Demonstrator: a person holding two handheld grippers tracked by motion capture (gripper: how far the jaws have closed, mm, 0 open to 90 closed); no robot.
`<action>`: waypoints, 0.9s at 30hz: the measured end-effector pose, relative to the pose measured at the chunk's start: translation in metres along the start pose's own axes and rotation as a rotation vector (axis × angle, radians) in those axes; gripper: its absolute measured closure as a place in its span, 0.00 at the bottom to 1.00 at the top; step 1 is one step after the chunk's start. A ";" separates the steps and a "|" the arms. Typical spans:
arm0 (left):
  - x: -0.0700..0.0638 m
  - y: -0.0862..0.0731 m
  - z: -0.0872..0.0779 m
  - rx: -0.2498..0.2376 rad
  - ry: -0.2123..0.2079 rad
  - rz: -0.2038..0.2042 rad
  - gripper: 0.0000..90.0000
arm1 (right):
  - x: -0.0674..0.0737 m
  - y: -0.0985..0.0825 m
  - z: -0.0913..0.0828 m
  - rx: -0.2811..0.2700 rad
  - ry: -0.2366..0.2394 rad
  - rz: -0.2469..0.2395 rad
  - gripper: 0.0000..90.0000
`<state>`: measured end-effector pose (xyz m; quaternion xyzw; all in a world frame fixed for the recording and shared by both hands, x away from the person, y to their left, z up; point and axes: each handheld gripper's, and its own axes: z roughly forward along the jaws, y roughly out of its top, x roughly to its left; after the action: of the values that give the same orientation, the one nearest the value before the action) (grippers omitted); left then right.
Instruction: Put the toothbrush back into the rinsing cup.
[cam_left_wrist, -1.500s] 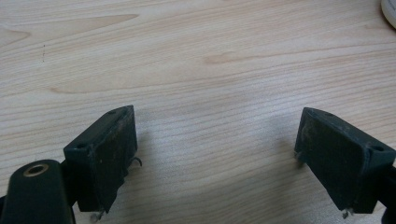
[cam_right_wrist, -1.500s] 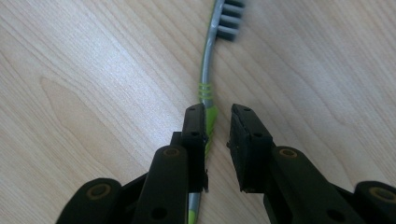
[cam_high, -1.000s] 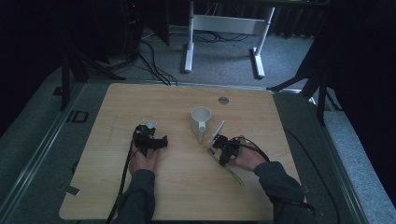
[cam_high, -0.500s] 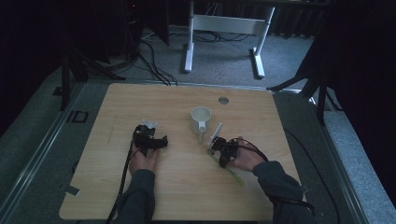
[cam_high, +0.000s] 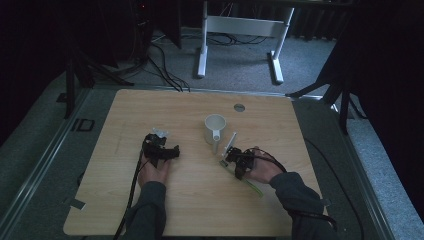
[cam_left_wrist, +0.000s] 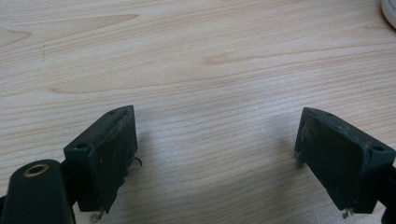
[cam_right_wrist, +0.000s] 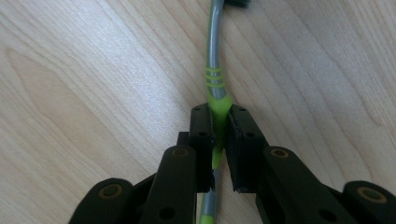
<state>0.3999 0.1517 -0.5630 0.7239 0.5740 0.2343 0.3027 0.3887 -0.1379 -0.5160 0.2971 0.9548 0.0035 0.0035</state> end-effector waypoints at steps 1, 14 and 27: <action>0.000 0.000 0.000 0.000 0.000 0.000 0.15 | 0.000 -0.001 -0.001 -0.011 0.003 0.005 0.90; 0.000 0.000 0.000 0.000 0.000 0.000 0.15 | -0.011 -0.011 -0.020 -0.095 -0.004 0.033 0.90; 0.000 0.000 0.000 0.000 0.000 0.000 0.15 | -0.017 -0.015 -0.037 -0.165 -0.017 0.064 0.90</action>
<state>0.4000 0.1517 -0.5630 0.7237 0.5742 0.2345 0.3027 0.3936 -0.1598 -0.4796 0.3260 0.9413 0.0796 0.0356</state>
